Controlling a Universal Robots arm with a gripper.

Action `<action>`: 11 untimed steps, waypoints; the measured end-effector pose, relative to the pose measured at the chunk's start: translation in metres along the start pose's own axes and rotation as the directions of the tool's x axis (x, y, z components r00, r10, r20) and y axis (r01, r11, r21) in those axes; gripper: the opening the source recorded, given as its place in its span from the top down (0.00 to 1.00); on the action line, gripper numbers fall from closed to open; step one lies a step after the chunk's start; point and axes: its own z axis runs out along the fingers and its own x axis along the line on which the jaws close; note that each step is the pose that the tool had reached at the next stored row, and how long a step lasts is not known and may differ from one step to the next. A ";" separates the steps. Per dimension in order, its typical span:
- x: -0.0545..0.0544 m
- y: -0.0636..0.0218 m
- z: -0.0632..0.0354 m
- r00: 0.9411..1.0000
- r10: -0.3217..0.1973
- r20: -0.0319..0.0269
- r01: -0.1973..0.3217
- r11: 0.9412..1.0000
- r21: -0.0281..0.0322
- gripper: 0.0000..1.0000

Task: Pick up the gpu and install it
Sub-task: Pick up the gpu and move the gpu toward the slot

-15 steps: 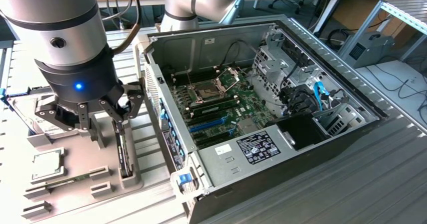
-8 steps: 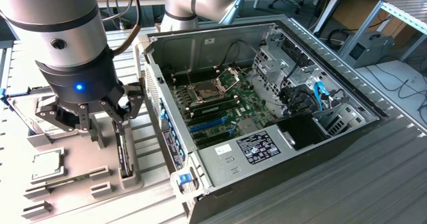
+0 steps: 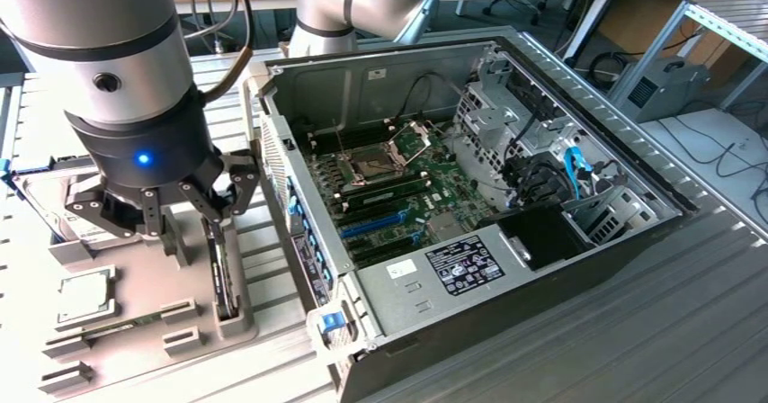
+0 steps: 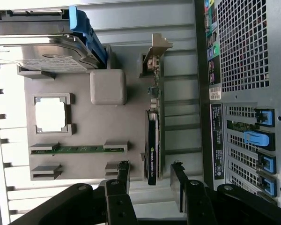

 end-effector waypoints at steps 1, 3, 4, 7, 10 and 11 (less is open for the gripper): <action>0.000 0.0000 0.0010 1.000 0.000 0.000 0.000 1.000 0.000 0.52; 0.000 0.0000 0.0019 1.000 0.000 0.000 0.000 1.000 0.000 0.52; 0.000 0.0000 0.0021 1.000 0.000 0.000 0.000 1.000 0.000 0.52; 0.000 0.0000 0.0032 1.000 0.000 0.000 0.000 1.000 0.000 0.52; 0.000 0.0000 0.0044 1.000 0.000 0.000 0.000 1.000 0.000 0.52; 0.000 0.0000 0.0046 1.000 0.000 0.000 0.000 1.000 0.000 0.52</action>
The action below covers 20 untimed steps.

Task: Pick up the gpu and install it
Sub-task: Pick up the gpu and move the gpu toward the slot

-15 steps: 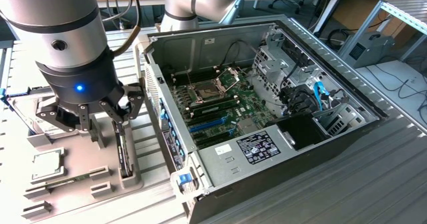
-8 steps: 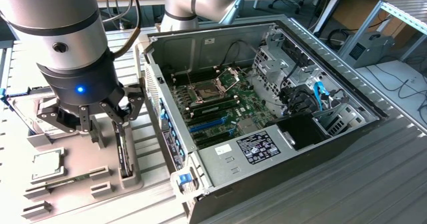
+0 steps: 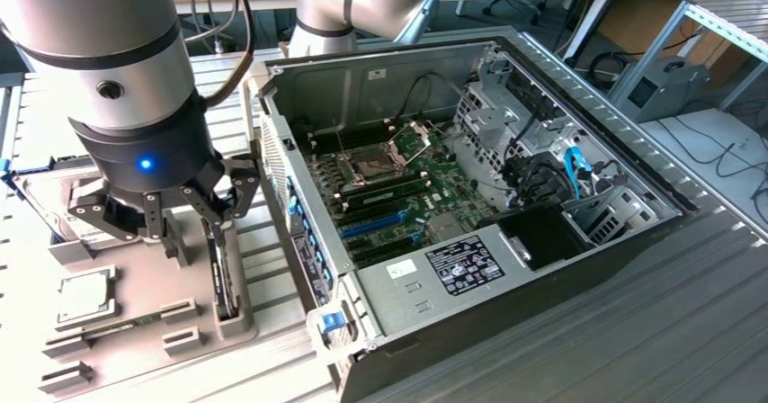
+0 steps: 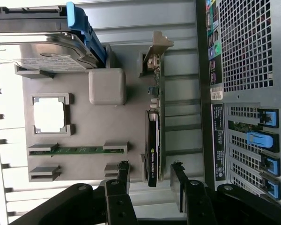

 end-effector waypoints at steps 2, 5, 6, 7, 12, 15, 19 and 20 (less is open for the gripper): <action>0.000 0.0000 0.0003 1.000 0.000 0.000 0.000 1.000 0.000 0.52; 0.000 0.0000 0.0010 1.000 0.000 0.000 0.000 1.000 0.000 0.52; 0.000 0.0000 0.0012 1.000 0.000 0.000 0.000 1.000 0.000 0.52; 0.000 0.0000 0.0013 1.000 0.000 0.000 0.000 1.000 0.000 0.52; 0.000 0.0000 0.0022 1.000 0.000 0.000 0.000 1.000 0.000 0.52; 0.000 0.0000 0.0029 1.000 0.000 0.000 0.000 1.000 0.000 0.52; 0.000 -0.0001 0.0039 1.000 0.000 0.000 0.000 1.000 0.000 0.52; 0.000 -0.0001 0.0040 1.000 0.000 0.000 0.000 1.000 0.000 0.52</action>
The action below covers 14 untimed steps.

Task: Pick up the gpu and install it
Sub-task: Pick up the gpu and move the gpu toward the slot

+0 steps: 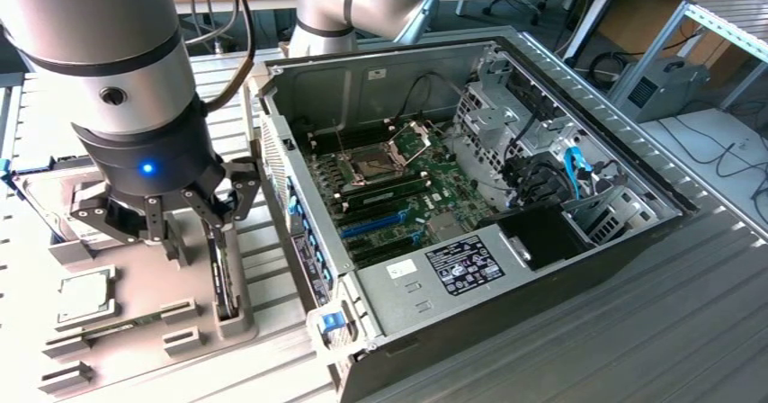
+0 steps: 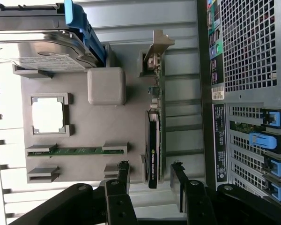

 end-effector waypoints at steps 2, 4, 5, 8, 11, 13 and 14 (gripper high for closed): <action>0.000 0.0000 0.0006 1.000 0.000 0.000 0.000 1.000 0.000 0.52; 0.000 0.0000 0.0010 1.000 0.000 0.000 0.000 1.000 0.000 0.52; 0.000 0.0000 0.0011 1.000 0.000 0.000 0.000 1.000 0.000 0.52; 0.000 0.0000 0.0016 1.000 0.000 0.000 0.000 1.000 0.000 0.52; 0.000 0.0000 0.0025 1.000 0.000 0.000 0.000 1.000 0.000 0.52; 0.000 0.0000 0.0029 1.000 0.000 0.000 0.000 1.000 0.000 0.52; 0.000 0.0000 0.0032 1.000 0.000 0.000 0.000 1.000 0.000 0.52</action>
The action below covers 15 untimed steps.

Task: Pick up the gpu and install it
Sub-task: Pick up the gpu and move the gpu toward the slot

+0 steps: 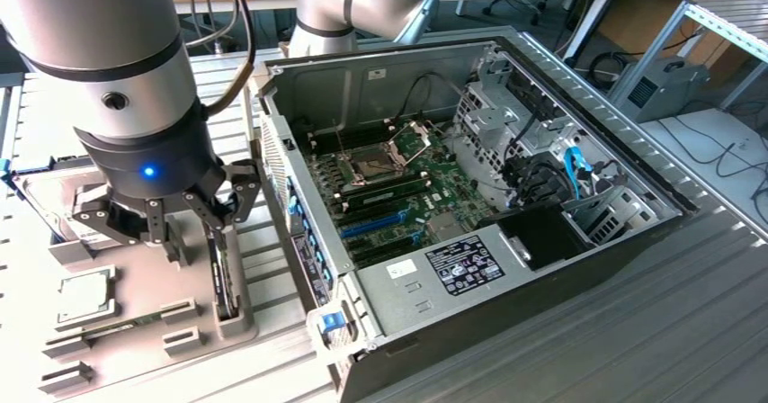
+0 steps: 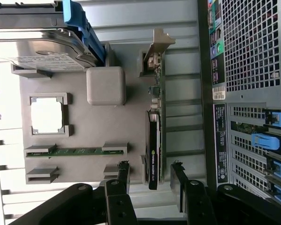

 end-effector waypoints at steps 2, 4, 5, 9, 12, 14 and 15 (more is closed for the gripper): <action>0.000 0.0000 0.0004 1.000 0.000 0.000 0.000 1.000 0.000 0.52; 0.000 0.0000 0.0011 1.000 0.000 0.000 0.000 1.000 0.000 0.52; 0.000 0.0000 0.0018 1.000 0.000 0.000 0.000 1.000 0.000 0.52; 0.000 0.0000 0.0024 1.000 0.000 0.000 0.000 1.000 0.000 0.52; 0.000 0.0000 0.0031 1.000 0.000 0.000 0.000 1.000 0.000 0.52; 0.000 0.0000 0.0043 1.000 0.000 0.000 0.000 1.000 0.000 0.52; 0.000 0.0000 0.0045 1.000 0.000 0.000 0.000 1.000 0.000 0.52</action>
